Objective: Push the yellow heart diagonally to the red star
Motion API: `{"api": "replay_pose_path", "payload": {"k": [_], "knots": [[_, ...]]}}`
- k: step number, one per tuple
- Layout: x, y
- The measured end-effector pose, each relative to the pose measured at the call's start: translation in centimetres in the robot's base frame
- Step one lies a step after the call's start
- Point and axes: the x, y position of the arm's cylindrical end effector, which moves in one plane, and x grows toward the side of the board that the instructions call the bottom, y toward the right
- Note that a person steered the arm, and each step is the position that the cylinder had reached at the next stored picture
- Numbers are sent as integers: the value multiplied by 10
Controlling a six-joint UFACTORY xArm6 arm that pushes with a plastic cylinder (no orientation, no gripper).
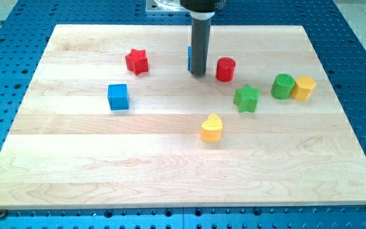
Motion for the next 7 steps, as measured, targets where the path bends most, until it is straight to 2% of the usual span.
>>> {"api": "replay_pose_path", "payload": {"k": [1, 2, 3, 4, 5, 6, 7], "knots": [[12, 0], [65, 0], [100, -7], [130, -49], [200, -41], [226, 24], [185, 78]]}}
